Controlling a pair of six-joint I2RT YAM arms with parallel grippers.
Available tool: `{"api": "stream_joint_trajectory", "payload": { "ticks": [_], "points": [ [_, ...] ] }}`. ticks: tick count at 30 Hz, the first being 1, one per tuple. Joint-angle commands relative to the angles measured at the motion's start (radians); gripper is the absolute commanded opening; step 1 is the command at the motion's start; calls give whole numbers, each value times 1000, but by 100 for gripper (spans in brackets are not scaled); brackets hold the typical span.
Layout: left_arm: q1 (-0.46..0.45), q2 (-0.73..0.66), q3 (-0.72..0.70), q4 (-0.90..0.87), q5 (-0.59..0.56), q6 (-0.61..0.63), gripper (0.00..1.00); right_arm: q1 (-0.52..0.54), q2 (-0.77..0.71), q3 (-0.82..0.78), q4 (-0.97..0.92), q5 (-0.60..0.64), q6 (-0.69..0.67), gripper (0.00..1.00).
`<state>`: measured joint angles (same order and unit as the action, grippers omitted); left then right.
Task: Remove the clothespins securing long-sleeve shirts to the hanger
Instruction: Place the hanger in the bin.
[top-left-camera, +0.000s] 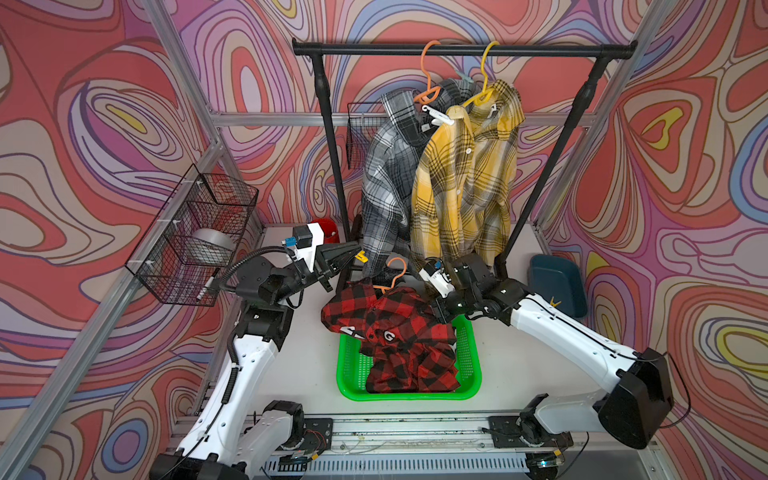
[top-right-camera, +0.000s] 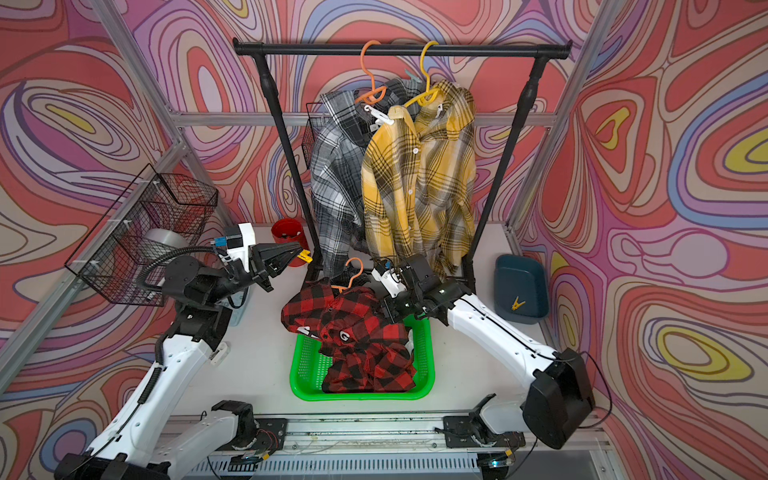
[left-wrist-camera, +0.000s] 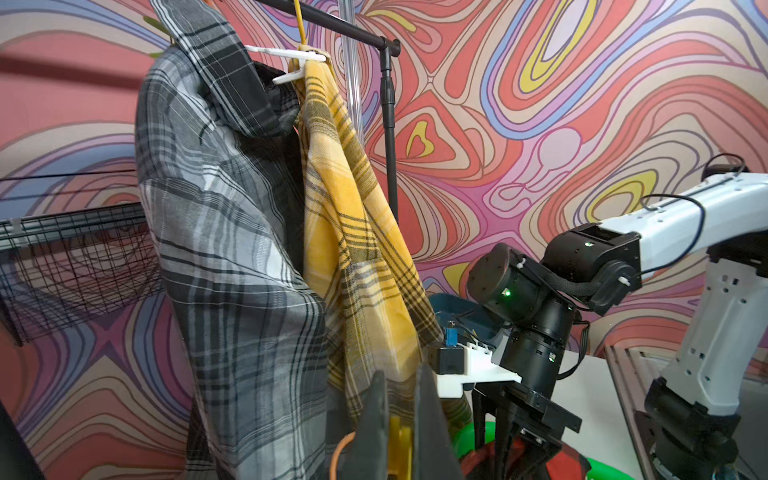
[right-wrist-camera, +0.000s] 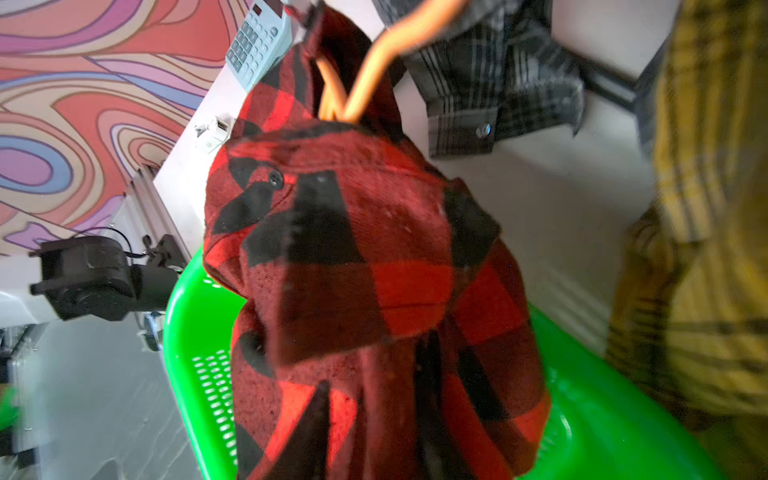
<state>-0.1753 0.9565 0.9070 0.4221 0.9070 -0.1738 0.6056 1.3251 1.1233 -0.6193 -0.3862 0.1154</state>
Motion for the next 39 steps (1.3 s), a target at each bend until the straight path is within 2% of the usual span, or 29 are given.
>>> {"api": "stream_joint_trajectory", "payload": {
  "ticks": [1,4,7,10,13,16,19,24,30,35,39],
  "points": [
    [-64,-39,24,-258,-234,67,0,3,-97,10,24,150,18,54],
    [-79,-34,54,-361,-331,5,0,5,-176,33,7,220,-25,61],
    [-82,-23,71,-412,-335,-43,0,9,-210,71,33,235,-43,63],
    [-85,1,103,-475,-364,-91,0,62,-197,107,103,275,-44,65],
    [-87,38,152,-567,-390,-115,0,133,-143,142,182,343,-56,67],
    [-87,72,189,-632,-418,-130,0,188,-58,209,223,360,-70,70],
    [-86,91,203,-644,-410,-150,0,230,26,272,256,379,-90,75],
    [-86,106,211,-646,-423,-165,0,279,152,368,286,356,-97,75],
    [-87,118,223,-650,-413,-168,0,300,274,449,311,339,-75,68],
    [-86,125,225,-644,-405,-173,0,302,354,503,313,313,-65,57],
    [-87,135,228,-648,-393,-173,0,301,384,523,329,335,-63,44]
  ]
}}
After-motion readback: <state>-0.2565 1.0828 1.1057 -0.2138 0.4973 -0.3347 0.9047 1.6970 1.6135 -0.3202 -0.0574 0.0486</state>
